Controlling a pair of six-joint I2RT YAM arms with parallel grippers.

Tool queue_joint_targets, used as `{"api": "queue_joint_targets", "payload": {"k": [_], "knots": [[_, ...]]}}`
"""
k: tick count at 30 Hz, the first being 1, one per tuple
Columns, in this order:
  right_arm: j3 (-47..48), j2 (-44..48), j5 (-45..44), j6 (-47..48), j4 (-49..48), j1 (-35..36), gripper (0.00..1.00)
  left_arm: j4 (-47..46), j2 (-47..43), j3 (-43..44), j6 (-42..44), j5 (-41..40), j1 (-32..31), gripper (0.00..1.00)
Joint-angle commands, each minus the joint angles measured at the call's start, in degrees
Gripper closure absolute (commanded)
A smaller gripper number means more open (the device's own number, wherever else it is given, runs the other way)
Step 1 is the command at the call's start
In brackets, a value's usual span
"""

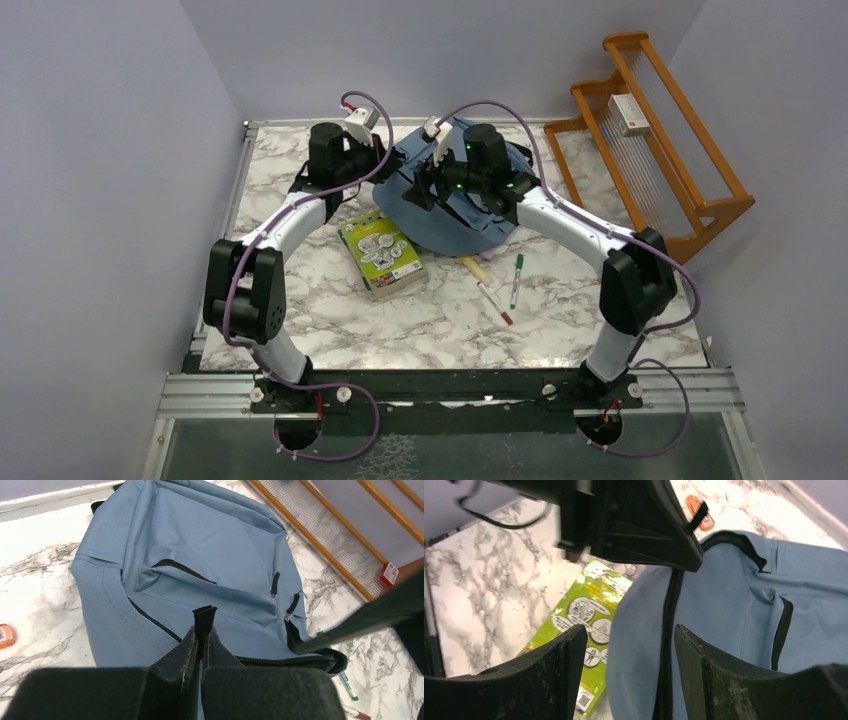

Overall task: Pack the student bag
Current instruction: Unzip the student bag at the center of the board.

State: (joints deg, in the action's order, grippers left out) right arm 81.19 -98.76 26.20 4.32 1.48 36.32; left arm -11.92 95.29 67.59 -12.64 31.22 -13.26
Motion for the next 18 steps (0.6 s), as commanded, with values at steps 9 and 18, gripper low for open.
{"api": "queue_joint_targets", "payload": {"k": [9, 18], "knots": [[10.60, -13.02, -2.27, 0.92, 0.24, -0.19, 0.31, -4.46, -3.32, -0.44, -0.93, 3.70, -0.28, 1.00], [10.02, -14.13, 0.17, 0.79, 0.23, -0.15, 0.66, -4.51, -3.30, -0.31, -1.06, 4.03, -0.28, 1.00]]}}
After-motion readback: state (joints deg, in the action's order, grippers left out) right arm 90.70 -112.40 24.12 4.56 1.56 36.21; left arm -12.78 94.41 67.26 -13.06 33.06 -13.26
